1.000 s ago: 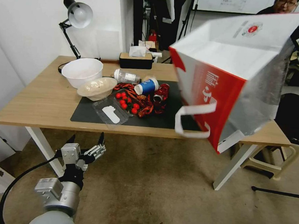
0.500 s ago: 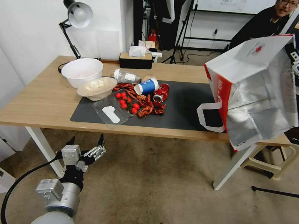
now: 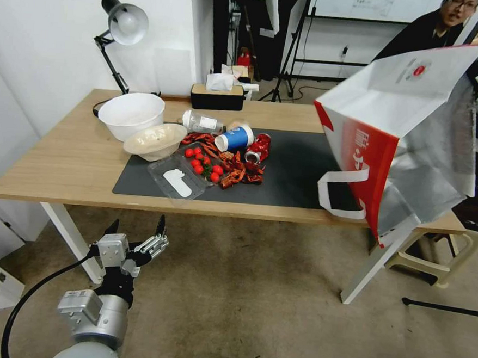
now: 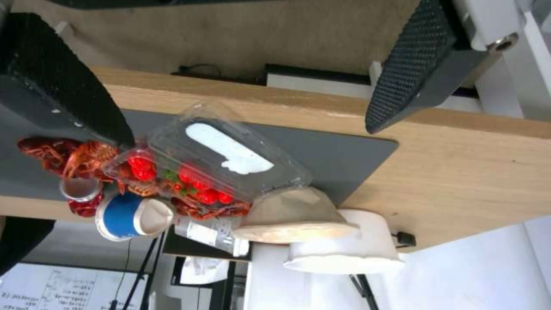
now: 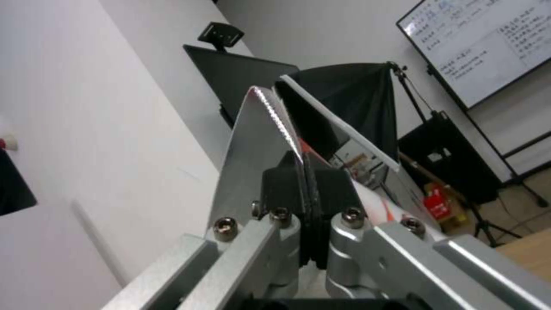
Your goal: Pick up the food delivery bag from the floor and place it on the table.
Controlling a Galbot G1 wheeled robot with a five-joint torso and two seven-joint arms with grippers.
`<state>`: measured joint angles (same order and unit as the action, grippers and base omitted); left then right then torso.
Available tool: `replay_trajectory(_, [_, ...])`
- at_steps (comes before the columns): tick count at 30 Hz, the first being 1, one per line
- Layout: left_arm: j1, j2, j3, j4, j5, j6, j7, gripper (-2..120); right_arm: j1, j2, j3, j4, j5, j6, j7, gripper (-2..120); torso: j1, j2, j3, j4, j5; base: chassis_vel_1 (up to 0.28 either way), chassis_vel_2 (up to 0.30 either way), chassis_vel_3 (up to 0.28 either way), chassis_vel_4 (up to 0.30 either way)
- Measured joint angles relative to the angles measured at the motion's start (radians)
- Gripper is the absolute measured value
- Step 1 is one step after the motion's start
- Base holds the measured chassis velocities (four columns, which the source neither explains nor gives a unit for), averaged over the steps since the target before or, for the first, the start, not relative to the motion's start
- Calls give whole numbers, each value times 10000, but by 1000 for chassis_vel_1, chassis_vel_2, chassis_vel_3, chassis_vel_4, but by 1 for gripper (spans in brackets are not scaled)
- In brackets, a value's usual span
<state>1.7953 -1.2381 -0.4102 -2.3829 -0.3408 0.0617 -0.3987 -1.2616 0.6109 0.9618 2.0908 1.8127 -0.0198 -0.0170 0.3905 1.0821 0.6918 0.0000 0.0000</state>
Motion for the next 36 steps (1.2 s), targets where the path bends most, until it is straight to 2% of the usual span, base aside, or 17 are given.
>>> replay_trajectory(8, [146,-72,22,-57,172,-183,-1,100,-160,197,-76,-112,-282,-126,358,0,0,0,0,0,1,0,0,0,0])
replay_trajectory(21, [215,-78,12,-87,235,-295,-8,100,-73,288,-204,-314,-902,-752,2269,0,0,-2,-1,0,0,0,0,0,0])
replay_trajectory(28, [221,-121,59,-12,295,-360,5,100,200,-31,-262,-443,-837,-943,3284,0,0,-1,0,0,0,0,0,0,0])
replay_trajectory(36, [202,-134,74,23,307,-379,24,100,423,-633,-298,-688,-599,-1107,3779,0,0,-2,-1,-1,1,0,0,0,0])
